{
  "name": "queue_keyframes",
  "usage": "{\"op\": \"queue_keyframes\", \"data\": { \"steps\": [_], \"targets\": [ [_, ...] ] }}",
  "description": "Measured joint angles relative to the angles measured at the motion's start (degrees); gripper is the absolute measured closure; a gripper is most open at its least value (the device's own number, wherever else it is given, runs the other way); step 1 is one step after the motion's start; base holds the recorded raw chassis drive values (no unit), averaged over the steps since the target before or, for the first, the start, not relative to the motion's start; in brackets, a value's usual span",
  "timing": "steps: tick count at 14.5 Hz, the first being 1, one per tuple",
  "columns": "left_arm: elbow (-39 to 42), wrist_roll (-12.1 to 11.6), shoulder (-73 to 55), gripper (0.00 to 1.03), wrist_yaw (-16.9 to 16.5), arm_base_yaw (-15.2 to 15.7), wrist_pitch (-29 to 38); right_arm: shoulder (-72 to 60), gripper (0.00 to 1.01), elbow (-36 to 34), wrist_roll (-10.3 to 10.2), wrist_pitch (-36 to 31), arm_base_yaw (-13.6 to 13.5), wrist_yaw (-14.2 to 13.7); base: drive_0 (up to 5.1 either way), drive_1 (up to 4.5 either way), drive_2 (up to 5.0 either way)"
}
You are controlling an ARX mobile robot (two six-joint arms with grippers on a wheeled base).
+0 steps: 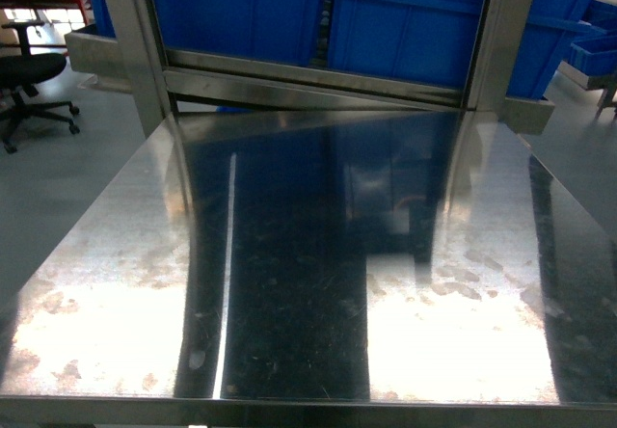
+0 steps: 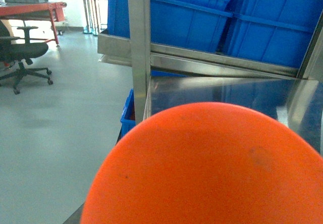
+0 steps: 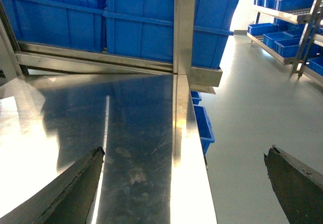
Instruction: Pick capacitor and pack into box
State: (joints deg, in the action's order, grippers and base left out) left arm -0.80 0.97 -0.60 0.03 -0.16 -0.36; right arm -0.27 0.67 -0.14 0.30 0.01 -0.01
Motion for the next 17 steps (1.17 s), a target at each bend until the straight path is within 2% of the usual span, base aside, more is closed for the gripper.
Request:
{"op": "queue_keyframes", "data": {
  "steps": [17],
  "targets": [
    [0.0,-0.17,0.0,0.6,-0.02,0.0,0.0,0.0,0.03,0.0,-0.04,0.0,0.0,-0.02,0.0,0.0,0.0]
  ]
}}
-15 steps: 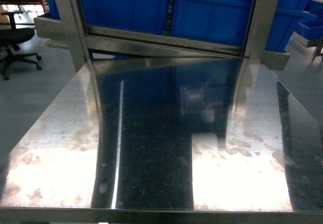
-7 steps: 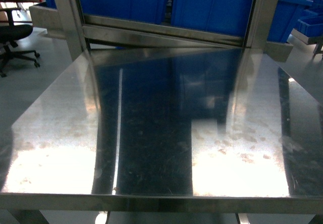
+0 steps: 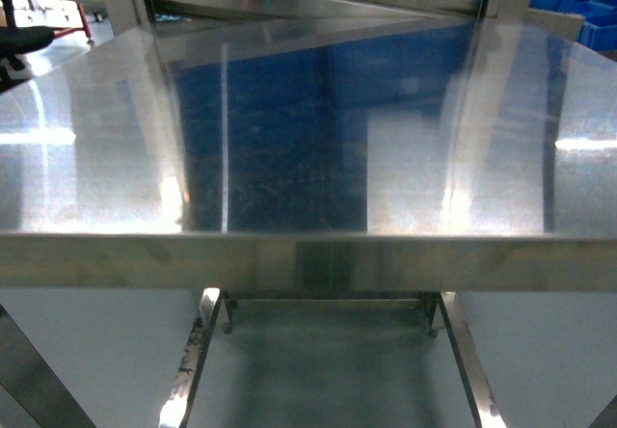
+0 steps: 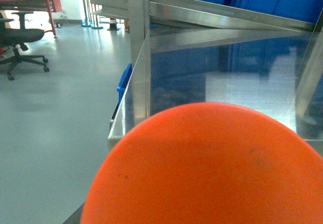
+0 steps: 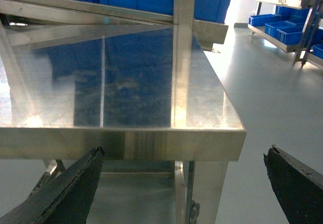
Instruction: Pick capacitor and pack into box
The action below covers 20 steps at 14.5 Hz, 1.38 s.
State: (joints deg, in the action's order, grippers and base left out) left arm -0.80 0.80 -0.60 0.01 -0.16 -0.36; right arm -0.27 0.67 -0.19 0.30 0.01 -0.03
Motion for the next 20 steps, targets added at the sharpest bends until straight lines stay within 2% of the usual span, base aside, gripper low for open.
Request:
{"op": "queue_keyframes", "data": {
  "steps": [20],
  "targets": [
    [0.02,-0.02,0.0,0.6,0.02,0.0,-0.07,0.0,0.03,0.0,0.04,0.02,0.0,0.02,0.0,0.0,0.0]
  ]
}}
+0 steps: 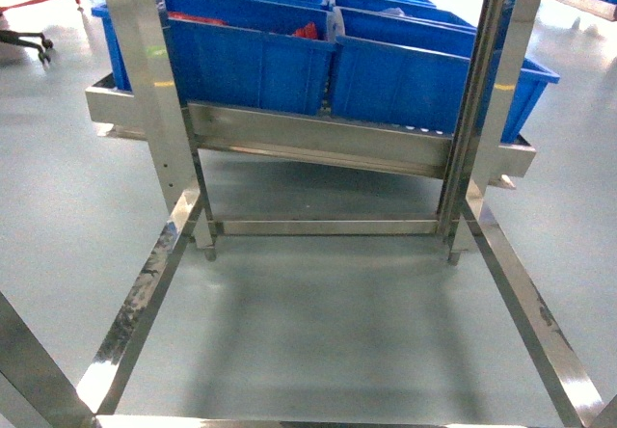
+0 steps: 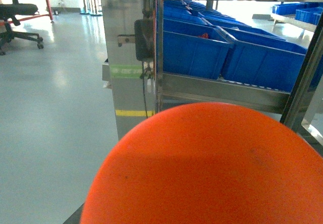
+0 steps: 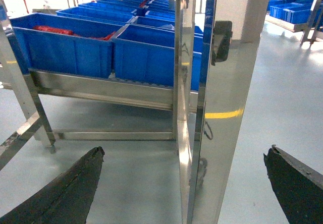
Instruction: Pick capacitor and pack into box
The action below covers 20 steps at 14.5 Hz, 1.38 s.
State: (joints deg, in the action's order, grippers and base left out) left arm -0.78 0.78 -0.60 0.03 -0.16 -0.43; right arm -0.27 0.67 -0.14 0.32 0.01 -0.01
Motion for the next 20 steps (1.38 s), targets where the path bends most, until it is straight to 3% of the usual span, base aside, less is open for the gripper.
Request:
{"op": "queue_keyframes", "data": {
  "steps": [20],
  "targets": [
    [0.0,0.0,0.0,0.6,0.0,0.02,0.11,0.0,0.03,0.0,0.0,-0.07,0.0,-0.02,-4.7,2.38,2.4]
  ]
}}
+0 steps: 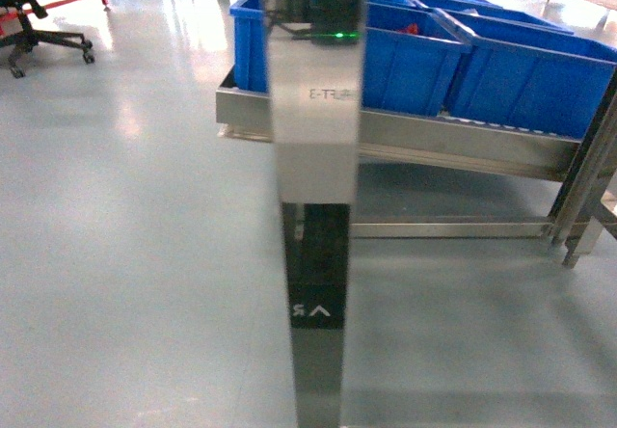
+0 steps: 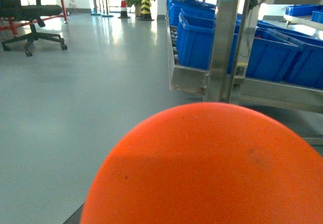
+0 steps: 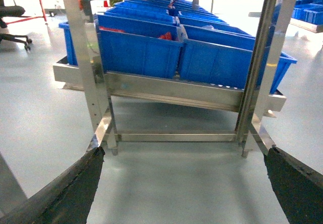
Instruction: Pick capacitor and pack into box
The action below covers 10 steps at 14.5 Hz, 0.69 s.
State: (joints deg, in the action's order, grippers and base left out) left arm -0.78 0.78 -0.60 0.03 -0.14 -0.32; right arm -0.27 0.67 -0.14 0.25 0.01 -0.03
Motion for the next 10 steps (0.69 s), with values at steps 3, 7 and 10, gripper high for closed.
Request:
{"op": "queue_keyframes", "data": {
  "steps": [3,7,10],
  "targets": [
    [0.0,0.0,0.0,0.6,0.0,0.0,-0.07,0.0,0.03,0.0,0.0,0.07,0.0,0.02,-5.1,2.37,2.4],
    [-0.02,0.0,0.0,0.6,0.0,-0.02,-0.04,0.0,0.03,0.0,0.0,-0.04,0.0,0.02,-5.0,2.48,2.5],
    [-0.02,0.0,0.0,0.6,0.2,-0.02,-0.07,0.0,0.03,0.0,0.0,-0.24,0.0,0.02,-4.9,2.51,2.5]
  ]
}}
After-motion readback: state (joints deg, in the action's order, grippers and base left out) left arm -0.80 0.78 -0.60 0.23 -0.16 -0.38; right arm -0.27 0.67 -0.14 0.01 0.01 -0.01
